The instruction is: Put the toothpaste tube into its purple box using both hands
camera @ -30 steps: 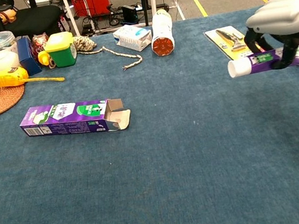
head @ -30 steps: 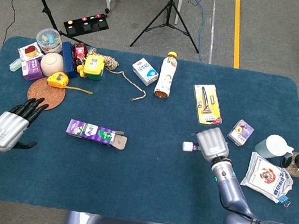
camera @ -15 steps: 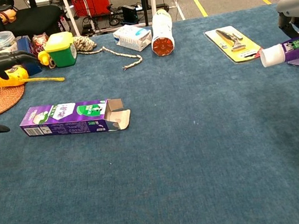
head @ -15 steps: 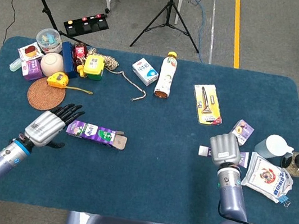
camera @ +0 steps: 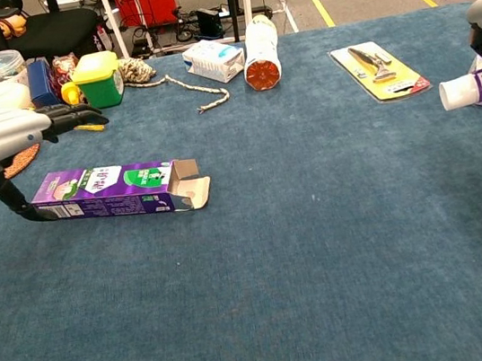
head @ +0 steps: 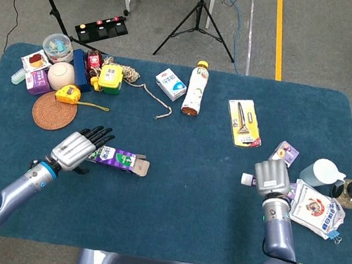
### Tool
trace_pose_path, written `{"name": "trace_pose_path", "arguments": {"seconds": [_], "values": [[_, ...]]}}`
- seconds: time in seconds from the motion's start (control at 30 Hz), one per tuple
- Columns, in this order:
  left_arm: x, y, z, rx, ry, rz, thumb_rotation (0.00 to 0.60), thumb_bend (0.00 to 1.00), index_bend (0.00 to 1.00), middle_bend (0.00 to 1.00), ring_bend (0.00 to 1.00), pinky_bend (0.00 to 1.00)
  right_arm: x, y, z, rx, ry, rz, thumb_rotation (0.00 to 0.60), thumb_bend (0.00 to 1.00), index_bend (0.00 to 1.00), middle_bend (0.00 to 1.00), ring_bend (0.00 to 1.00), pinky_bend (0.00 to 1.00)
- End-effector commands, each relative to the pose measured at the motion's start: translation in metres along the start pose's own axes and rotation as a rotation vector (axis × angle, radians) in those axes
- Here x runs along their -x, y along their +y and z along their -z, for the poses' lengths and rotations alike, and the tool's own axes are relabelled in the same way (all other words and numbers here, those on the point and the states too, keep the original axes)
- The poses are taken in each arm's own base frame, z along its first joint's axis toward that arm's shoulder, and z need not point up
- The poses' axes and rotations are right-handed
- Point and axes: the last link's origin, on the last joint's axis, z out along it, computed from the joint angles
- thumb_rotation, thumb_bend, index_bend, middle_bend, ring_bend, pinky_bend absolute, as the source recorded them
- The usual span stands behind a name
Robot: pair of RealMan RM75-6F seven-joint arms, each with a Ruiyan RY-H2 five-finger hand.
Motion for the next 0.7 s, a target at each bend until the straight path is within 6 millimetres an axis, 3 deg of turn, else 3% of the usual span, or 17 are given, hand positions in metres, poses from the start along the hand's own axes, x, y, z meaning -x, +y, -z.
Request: {"name": "trace_pose_path", "arguments": {"seconds": [0.03,0.2,0.37,0.47,0.53,0.7], "values": [[0.004,0.005,-0.013,0.003,-0.028,-0.029,0.6,0.06,0.0,0.0,0.0,0.22,0.002,0.002,0.0,0.004,-0.002,0.002,0.6,0.58,0.56,0.67,0.67,0.64],[0.011,0.012,-0.027,0.0,-0.068,-0.052,0.6,0.06,0.0,0.0,0.0,0.22,0.004,0.005,0.001,0.007,-0.004,-0.002,0.6,0.58,0.56,0.67,0.67,0.64],[0.014,0.017,-0.037,-0.012,-0.087,-0.074,0.6,0.11,0.01,0.0,0.01,0.29,0.006,0.007,0.002,0.004,-0.002,0.002,0.6,0.58,0.56,0.67,0.67,0.64],[0.014,0.022,-0.041,-0.019,-0.065,-0.095,0.6,0.14,0.16,0.08,0.11,0.38,0.008,0.005,0.004,-0.002,-0.002,0.007,0.6,0.58,0.56,0.68,0.67,0.64],[0.014,0.024,-0.042,-0.021,-0.055,-0.104,0.6,0.17,0.33,0.24,0.23,0.48,0.008,0.004,0.005,-0.006,0.002,0.008,0.6,0.58,0.56,0.68,0.67,0.64],[0.012,0.026,-0.042,-0.021,-0.055,-0.105,0.6,0.17,0.45,0.38,0.35,0.57,0.005,0.003,0.008,-0.012,0.013,0.006,0.6,0.58,0.56,0.68,0.67,0.64]]}}
